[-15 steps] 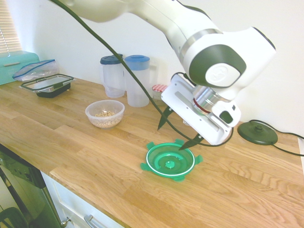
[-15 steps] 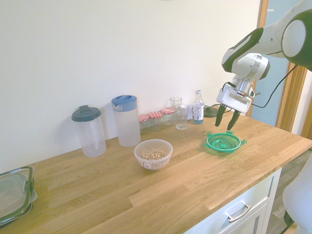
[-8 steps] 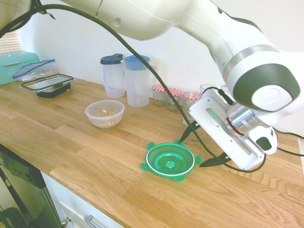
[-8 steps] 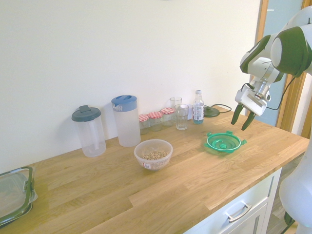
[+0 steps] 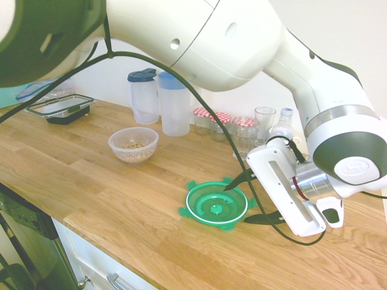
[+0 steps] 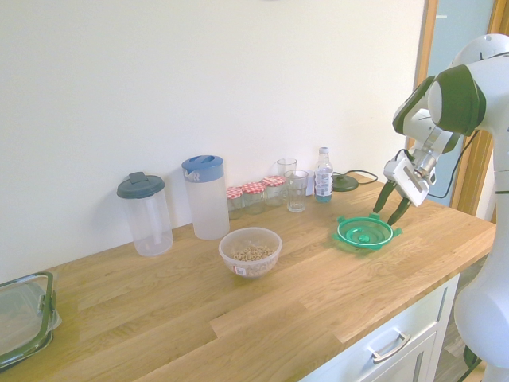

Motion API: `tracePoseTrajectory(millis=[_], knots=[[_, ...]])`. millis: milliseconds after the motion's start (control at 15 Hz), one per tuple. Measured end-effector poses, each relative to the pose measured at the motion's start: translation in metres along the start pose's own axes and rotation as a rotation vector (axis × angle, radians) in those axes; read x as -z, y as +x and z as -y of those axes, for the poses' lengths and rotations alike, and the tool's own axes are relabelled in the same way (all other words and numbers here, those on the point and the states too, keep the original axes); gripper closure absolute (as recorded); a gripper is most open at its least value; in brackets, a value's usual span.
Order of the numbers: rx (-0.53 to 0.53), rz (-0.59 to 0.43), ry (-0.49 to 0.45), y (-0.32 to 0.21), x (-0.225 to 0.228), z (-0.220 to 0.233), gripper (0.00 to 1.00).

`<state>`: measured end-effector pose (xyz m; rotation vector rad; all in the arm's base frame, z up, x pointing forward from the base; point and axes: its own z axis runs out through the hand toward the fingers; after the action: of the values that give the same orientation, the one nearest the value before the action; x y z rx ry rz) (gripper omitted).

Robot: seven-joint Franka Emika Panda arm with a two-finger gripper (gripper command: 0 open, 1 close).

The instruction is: Cover the lid of food container

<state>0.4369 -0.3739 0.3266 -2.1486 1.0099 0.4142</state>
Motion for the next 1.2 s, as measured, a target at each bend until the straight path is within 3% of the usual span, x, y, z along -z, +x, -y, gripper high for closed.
tracePoseTrajectory(millis=[333, 400, 1200], knots=[[0.016, 0.032, -0.007, 0.007, -0.021, 0.01, 0.0], [0.016, 0.032, -0.001, 0.009, -0.025, 0.012, 1.0], [-0.036, 0.047, 0.002, 0.014, -0.052, 0.019, 1.0]])
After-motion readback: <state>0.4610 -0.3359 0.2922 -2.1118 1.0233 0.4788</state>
